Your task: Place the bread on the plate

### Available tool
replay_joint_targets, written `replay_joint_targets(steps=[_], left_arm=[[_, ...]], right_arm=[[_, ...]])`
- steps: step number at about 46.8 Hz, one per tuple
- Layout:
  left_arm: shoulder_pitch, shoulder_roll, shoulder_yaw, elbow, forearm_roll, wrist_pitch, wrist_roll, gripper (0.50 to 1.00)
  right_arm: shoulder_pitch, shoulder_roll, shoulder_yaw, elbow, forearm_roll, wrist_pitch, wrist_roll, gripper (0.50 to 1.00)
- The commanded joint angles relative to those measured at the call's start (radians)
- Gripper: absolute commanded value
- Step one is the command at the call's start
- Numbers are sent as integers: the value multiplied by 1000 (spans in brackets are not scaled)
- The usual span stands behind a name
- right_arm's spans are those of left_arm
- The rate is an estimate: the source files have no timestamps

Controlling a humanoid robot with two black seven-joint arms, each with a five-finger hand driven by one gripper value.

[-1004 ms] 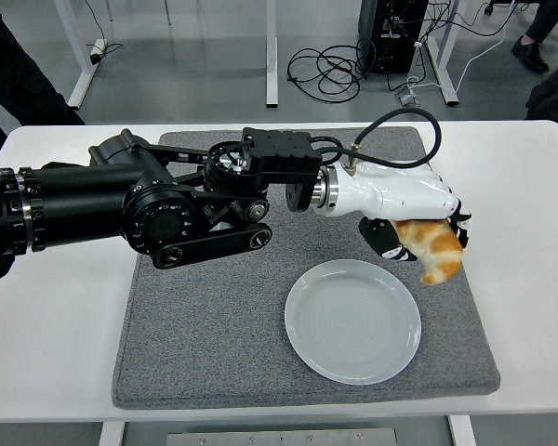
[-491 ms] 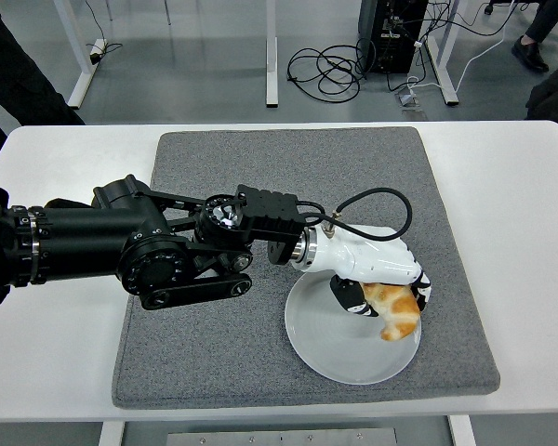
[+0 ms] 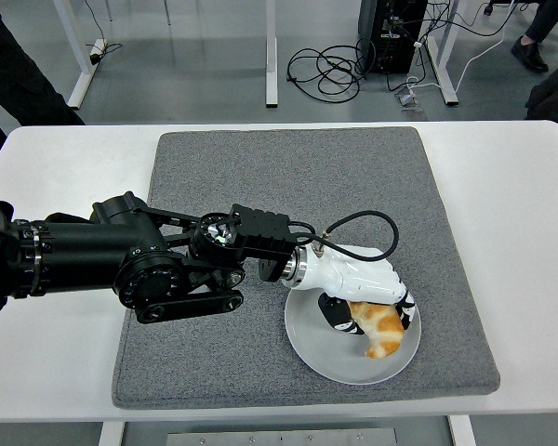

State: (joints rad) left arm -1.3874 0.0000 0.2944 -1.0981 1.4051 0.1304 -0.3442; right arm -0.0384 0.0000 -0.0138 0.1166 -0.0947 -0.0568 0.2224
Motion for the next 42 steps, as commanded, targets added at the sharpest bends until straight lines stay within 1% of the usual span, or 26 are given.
replay_joint_targets(steps=[1,26,27,28,29,31,33,39,40,42], left_arm=[[-2,0,3,0,2,0,-2,500],[33,0,19,4,0,0,-7,500],[34,0,20,4,0,0,-7,562],[36,0,20,4,0,-2,-7,636],[36,0,20,4,2,-2,-7,669],[41,0,22,4,2,-2,-6,689],[42,0,28,4,0,-2,-6,728],[39,0,31,3,-6,-3,-7,931],[38,0,31,1,-9,-3,-9,952],[31,0,31,1,-12,-5,-10,964]], right_arm=[[0,0,0,0,0,0,0,1000],[0,0,0,0,0,0,0,1000],[0,0,0,0,0,0,0,1000],[0,0,0,0,0,0,0,1000],[0,0,0,0,0,0,0,1000],[0,0,0,0,0,0,0,1000],[0,0,0,0,0,0,0,1000],[0,0,0,0,0,0,0,1000],[0,0,0,0,0,0,0,1000],[0,0,0,0,1,0,0,1000]])
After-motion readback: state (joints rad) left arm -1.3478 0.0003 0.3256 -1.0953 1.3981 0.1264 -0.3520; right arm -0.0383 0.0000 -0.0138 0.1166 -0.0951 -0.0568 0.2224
